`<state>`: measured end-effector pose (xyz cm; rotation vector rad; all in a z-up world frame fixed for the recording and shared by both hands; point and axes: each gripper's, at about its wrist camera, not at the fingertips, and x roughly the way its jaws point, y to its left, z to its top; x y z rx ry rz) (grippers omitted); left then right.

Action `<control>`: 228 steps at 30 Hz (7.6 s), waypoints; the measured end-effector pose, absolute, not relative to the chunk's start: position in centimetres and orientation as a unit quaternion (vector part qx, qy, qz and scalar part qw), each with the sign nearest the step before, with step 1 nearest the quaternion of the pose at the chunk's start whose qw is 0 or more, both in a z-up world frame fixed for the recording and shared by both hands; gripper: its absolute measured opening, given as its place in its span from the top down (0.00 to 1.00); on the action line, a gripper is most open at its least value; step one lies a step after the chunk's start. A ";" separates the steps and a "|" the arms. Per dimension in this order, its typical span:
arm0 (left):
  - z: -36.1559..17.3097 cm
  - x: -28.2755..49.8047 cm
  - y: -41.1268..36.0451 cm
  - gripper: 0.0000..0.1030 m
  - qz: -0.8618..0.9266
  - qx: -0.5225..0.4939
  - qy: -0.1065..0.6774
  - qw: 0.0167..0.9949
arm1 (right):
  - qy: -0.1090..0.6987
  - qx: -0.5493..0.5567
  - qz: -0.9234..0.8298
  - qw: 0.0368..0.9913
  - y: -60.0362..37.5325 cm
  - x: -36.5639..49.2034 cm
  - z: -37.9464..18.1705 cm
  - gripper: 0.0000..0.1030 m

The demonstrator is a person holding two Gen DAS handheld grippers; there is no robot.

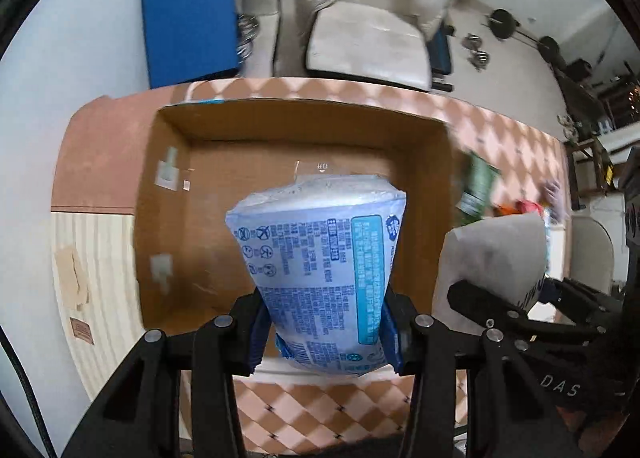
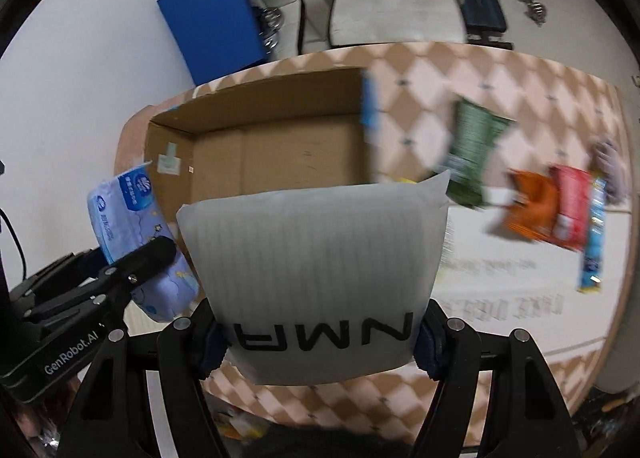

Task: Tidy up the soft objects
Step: 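Carry both bags into the cardboard box and open both tools, then grasp the green snack bag with the left tool while the right grasps the red bag, then lower both snack bags into the box and open both tools, then grasp the silver sponge with the left tool while the right grasps the orange bag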

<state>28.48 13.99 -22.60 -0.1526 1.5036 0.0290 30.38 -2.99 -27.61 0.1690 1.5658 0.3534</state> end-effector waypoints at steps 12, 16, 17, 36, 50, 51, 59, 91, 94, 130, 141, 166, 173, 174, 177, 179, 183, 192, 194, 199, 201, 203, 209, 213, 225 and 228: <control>-33.4 36.6 22.2 0.56 -0.045 -0.123 0.760 0.637 | 0.745 0.049 0.125 0.654 6.7 36.6 -37.2 0.26; -35.7 37.8 22.0 0.56 -0.066 -0.123 0.776 0.615 | 0.743 0.029 0.124 0.657 8.0 37.0 -38.4 0.26; -36.0 38.0 21.9 0.56 -0.069 -0.122 0.779 0.611 | 0.741 0.021 0.123 0.659 8.5 37.1 -38.5 0.26; -33.1 38.0 21.2 0.11 -0.045 -0.076 0.760 0.644 | 0.721 -0.030 0.123 0.681 10.1 33.9 -35.6 0.02; -24.9 27.0 21.2 0.01 0.018 -0.048 0.649 0.759 | 0.664 -0.040 0.097 0.740 7.9 27.2 -29.9 0.00; -24.5 26.4 21.4 0.01 0.020 -0.052 0.644 0.763 | 0.658 -0.037 0.098 0.745 7.7 26.2 -29.2 0.00; -22.1 22.0 21.0 0.01 0.025 -0.051 0.627 0.777 | 0.652 -0.021 0.106 0.751 6.3 21.1 -26.7 0.00; -34.1 40.8 -12.3 0.05 -0.100 0.104 0.728 0.671 | 0.688 0.192 -0.090 0.694 -34.0 33.9 -33.6 0.12; -37.4 41.6 -14.0 0.19 -0.102 0.118 0.745 0.648 | 0.703 0.199 -0.090 0.676 -35.0 35.0 -36.2 0.15; -23.7 31.1 2.2 0.70 -0.087 0.010 0.677 0.730 | 0.661 0.167 0.060 0.729 -21.4 30.2 -24.8 0.56; -29.2 27.1 19.0 0.70 0.016 -0.015 0.749 0.662 | 0.702 0.144 0.188 0.671 1.5 28.1 -27.2 0.56; -36.8 29.3 25.0 0.49 0.023 -0.039 0.821 0.570 | 0.776 0.129 0.175 0.592 12.5 29.0 -38.1 0.29; -33.6 28.5 23.5 0.42 0.016 -0.039 0.801 0.597 | 0.767 0.089 0.154 0.617 10.4 29.0 -35.8 0.29; -32.8 27.9 23.3 0.41 0.016 -0.042 0.795 0.605 | 0.764 0.086 0.155 0.621 10.0 28.8 -35.4 0.29; -31.3 27.8 22.8 0.41 0.021 -0.038 0.777 0.628 | 0.751 0.067 0.151 0.640 9.1 28.2 -33.8 0.29; -30.1 26.1 23.1 0.41 0.026 -0.035 0.757 0.652 | 0.738 0.049 0.145 0.658 8.4 28.5 -32.5 0.29; -26.8 23.5 22.3 0.40 0.045 -0.033 0.713 0.698 | 0.714 0.023 0.141 0.686 7.8 27.6 -29.8 0.29; -21.4 19.7 21.2 0.08 0.074 -0.026 0.640 0.765 | 0.664 -0.029 0.120 0.737 5.3 23.1 -24.6 0.03; -20.9 19.2 21.0 0.08 0.077 -0.024 0.635 0.769 | 0.660 -0.030 0.116 0.742 4.7 22.4 -23.9 0.03; -20.0 17.7 20.4 0.08 0.083 -0.018 0.622 0.778 | 0.643 -0.032 0.107 0.758 3.8 21.2 -22.1 0.03; -19.6 17.2 20.2 0.08 0.085 -0.026 0.619 0.780 | 0.636 -0.031 0.108 0.763 3.5 20.6 -21.5 0.02; -19.2 16.7 19.9 0.08 0.086 -0.032 0.617 0.782 | 0.632 -0.026 0.114 0.767 3.1 20.1 -20.8 0.00; -17.5 16.9 17.2 0.08 0.070 -0.028 0.611 0.788 | 0.624 0.015 0.136 0.769 0.8 19.4 -19.1 0.00; -16.7 18.7 12.3 0.08 0.042 -0.004 0.607 0.793 | 0.618 0.056 0.120 0.775 -4.0 19.6 -18.1 0.00; -27.2 28.3 -7.1 0.12 -0.047 0.061 0.692 0.718 | 0.631 0.166 -0.036 0.757 -26.7 22.4 -22.9 0.00; -31.3 29.8 -9.3 0.15 -0.023 0.073 0.714 0.696 | 0.611 0.190 -0.066 0.766 -30.1 22.7 -24.1 0.00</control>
